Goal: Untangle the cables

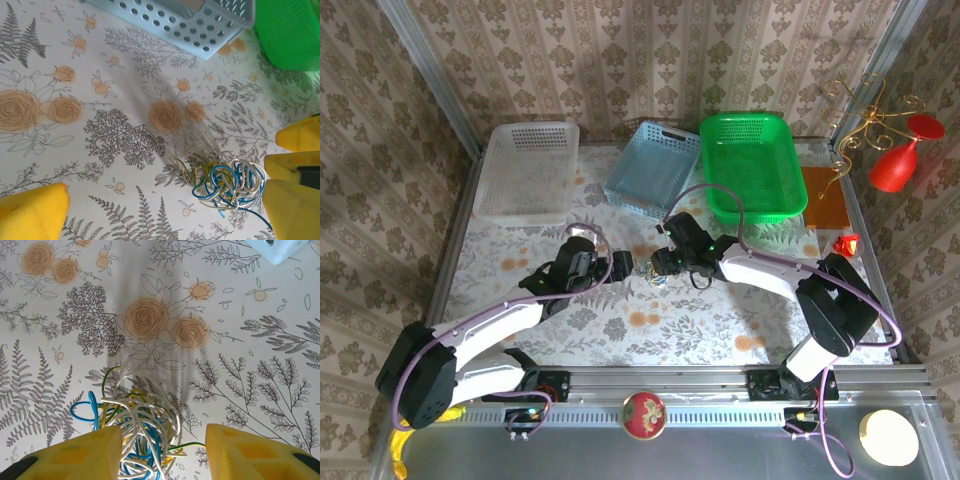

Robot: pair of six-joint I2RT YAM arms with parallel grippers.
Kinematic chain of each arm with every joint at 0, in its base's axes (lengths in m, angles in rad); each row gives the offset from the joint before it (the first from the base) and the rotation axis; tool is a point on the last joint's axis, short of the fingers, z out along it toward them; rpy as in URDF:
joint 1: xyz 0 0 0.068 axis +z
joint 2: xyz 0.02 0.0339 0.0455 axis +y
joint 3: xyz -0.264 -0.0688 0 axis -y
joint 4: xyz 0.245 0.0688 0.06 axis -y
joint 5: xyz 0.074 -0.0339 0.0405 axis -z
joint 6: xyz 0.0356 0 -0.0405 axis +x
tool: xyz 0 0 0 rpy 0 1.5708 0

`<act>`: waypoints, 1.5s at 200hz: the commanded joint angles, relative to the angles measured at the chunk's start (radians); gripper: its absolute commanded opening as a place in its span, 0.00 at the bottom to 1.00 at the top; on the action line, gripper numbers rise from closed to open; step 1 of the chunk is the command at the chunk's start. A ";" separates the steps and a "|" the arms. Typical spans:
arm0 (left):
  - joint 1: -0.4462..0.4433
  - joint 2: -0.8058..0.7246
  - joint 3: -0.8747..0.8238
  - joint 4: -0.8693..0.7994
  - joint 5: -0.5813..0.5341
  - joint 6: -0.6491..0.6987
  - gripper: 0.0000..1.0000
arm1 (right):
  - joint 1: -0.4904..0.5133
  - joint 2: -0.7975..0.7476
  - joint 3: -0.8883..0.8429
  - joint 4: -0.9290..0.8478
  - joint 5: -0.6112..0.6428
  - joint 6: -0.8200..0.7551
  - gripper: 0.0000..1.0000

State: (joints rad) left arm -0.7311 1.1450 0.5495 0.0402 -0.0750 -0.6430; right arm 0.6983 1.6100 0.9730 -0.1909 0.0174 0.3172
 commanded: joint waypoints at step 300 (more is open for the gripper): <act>-0.161 0.413 0.247 -0.105 -0.141 0.101 1.00 | -0.087 -0.081 -0.075 0.087 -0.179 0.093 0.00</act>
State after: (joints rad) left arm -0.8780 1.5253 0.7540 0.0097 -0.1421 -0.5644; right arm 0.6212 1.5898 0.9077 -0.1295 -0.1188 0.3744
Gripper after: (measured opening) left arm 0.999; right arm 0.067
